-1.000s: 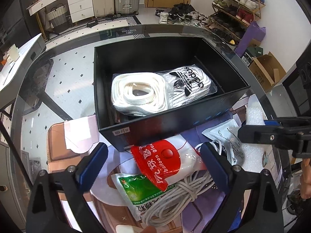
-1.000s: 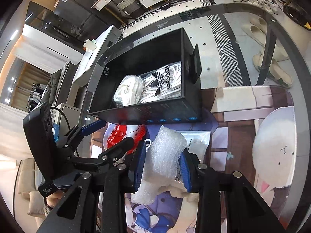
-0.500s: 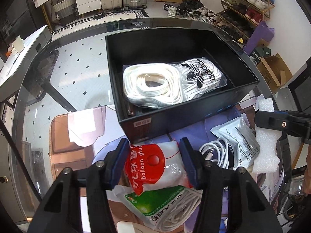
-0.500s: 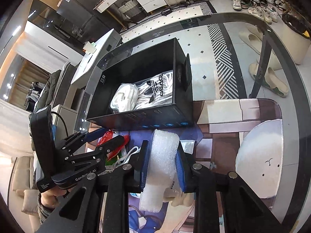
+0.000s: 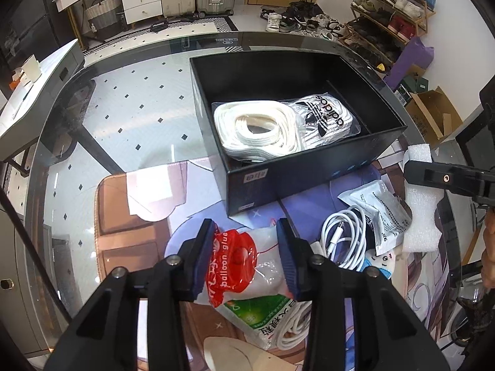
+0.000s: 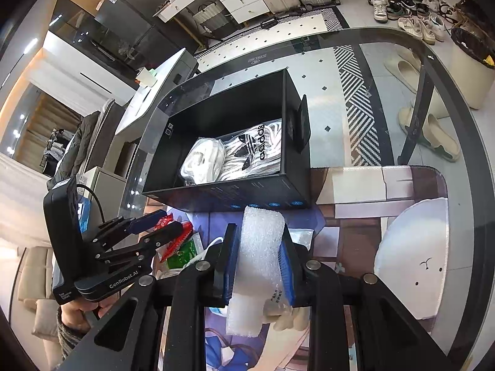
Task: Organize soft objects
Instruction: 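Grasp the red balloon glue bag with the left tool while the right tool lifts the bubble wrap, then carry the bubble wrap with the right tool toward the black box while the left tool lifts the glue bag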
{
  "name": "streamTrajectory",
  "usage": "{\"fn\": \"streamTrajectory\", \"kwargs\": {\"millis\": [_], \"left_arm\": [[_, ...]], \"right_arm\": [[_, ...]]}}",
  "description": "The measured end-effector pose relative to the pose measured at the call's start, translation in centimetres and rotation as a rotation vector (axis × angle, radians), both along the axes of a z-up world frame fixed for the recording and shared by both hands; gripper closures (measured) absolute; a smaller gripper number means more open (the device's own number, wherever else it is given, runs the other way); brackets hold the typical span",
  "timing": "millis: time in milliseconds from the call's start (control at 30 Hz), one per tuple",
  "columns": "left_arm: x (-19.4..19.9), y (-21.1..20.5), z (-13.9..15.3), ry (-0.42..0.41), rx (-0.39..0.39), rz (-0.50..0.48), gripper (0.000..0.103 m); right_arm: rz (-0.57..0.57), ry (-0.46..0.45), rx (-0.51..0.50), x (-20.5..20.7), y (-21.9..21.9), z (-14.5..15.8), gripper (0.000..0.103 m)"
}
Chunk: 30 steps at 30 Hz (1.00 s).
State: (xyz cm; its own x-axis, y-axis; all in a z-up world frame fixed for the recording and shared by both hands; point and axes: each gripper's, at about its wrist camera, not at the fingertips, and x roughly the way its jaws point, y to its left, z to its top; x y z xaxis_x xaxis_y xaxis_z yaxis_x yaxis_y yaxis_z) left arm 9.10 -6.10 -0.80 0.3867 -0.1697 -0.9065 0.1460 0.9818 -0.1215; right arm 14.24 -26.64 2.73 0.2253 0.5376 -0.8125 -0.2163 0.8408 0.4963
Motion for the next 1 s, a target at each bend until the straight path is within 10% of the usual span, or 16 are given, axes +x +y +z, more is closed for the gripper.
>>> {"fn": "streamTrajectory", "kwargs": {"millis": [1000], "left_arm": [[-1.5,-0.5,4.4,-0.085,-0.013,-0.027,0.066]], "right_arm": [[0.04,-0.088,0.005,-0.1,1.7,3.6,0.081]]}}
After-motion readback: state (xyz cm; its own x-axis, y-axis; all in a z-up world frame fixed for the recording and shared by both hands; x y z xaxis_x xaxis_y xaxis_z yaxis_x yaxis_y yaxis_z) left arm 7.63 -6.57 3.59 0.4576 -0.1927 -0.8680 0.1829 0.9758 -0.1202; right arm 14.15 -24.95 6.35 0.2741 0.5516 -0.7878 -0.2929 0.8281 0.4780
